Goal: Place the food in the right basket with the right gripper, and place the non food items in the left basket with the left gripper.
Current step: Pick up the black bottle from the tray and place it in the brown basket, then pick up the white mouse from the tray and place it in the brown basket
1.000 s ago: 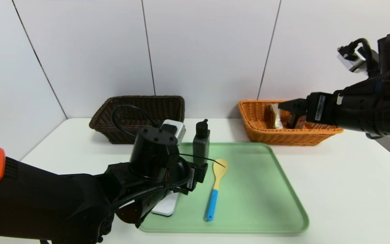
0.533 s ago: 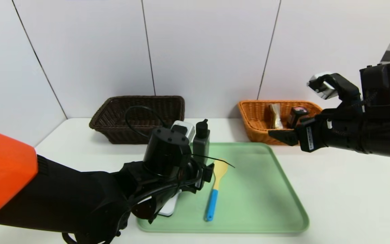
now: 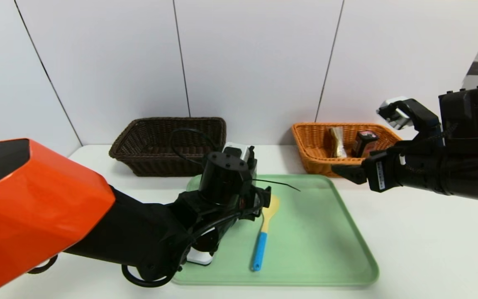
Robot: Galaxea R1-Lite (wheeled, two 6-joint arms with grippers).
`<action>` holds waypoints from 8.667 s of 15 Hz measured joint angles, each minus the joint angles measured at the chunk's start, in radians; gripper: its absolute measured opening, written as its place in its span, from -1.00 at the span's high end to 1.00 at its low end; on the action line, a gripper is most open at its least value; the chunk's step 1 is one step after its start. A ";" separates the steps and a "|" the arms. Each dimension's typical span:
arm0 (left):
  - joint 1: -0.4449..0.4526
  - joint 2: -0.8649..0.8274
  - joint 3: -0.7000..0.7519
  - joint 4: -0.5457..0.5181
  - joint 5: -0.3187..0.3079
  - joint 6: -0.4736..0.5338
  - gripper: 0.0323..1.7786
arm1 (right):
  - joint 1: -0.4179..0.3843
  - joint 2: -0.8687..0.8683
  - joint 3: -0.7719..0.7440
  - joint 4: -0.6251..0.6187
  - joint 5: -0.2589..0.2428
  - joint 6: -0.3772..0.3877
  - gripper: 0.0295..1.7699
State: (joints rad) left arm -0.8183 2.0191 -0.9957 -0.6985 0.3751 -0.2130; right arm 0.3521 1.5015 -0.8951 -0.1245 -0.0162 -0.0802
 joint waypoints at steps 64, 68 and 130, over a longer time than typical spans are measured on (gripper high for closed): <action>0.714 0.108 -0.597 0.599 -0.343 0.069 -0.11 | 0.008 0.052 0.105 -0.042 -0.015 0.175 -0.93; 0.714 0.111 -0.603 0.600 -0.344 0.072 -0.44 | 0.010 0.057 0.105 -0.041 -0.015 0.175 -0.93; 0.113 0.053 -0.737 1.658 -0.344 -0.130 -0.10 | 0.048 -0.018 0.101 0.185 -0.066 0.249 -0.93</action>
State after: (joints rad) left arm -0.7051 2.0719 -1.7323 0.9591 0.0313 -0.3434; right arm 0.3998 1.4832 -0.7938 0.0604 -0.0821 0.1691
